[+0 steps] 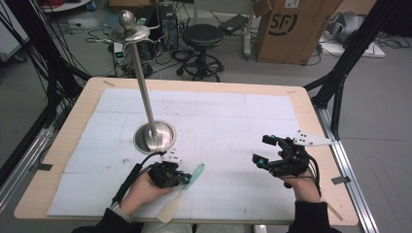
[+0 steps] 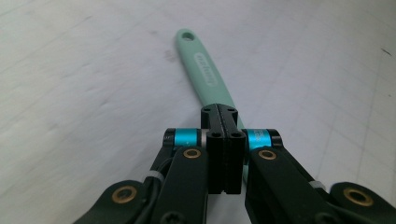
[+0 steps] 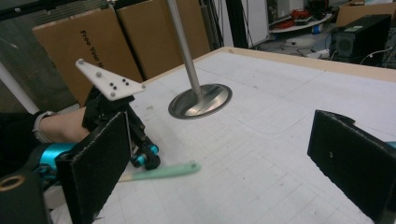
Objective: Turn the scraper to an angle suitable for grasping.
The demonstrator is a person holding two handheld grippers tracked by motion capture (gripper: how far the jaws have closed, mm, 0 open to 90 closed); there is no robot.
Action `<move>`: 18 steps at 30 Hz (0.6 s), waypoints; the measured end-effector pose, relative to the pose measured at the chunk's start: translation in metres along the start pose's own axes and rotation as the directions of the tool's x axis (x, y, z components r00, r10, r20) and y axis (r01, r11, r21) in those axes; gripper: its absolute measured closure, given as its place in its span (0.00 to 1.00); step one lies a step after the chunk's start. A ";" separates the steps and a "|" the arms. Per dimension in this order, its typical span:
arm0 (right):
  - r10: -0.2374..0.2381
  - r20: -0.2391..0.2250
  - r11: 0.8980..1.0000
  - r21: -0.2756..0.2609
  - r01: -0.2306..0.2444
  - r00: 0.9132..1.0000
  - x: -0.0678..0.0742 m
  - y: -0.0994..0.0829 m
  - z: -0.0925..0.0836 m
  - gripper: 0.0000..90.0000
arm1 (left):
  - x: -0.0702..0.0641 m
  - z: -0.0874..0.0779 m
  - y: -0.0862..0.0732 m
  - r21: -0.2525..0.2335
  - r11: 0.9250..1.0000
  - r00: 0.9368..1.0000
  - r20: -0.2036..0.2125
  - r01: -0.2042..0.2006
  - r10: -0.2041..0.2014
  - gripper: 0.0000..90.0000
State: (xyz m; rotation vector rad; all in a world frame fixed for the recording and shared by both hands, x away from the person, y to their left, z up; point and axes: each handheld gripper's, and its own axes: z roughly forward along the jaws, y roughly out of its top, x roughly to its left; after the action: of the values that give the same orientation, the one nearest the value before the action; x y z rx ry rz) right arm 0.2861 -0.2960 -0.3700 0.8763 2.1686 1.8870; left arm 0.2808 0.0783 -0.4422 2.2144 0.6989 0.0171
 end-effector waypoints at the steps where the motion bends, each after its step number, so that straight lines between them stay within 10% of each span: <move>1: 0.000 0.000 1.000 0.001 0.000 1.000 0.000 0.000 0.000 0.06 | -0.005 0.003 0.002 0.007 1.000 1.000 0.014 -0.012 0.012 1.00; 18: -0.005 0.006 1.000 0.008 0.005 1.000 0.000 0.000 -0.001 0.06 | -0.051 0.019 0.007 0.040 0.983 0.981 0.077 -0.181 0.178 1.00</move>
State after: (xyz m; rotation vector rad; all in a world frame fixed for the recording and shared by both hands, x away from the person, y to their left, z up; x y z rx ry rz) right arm 0.2853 -0.2964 -0.3703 0.8758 2.1746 1.8719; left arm 0.2454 0.0368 -0.4393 2.3047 0.4626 0.0110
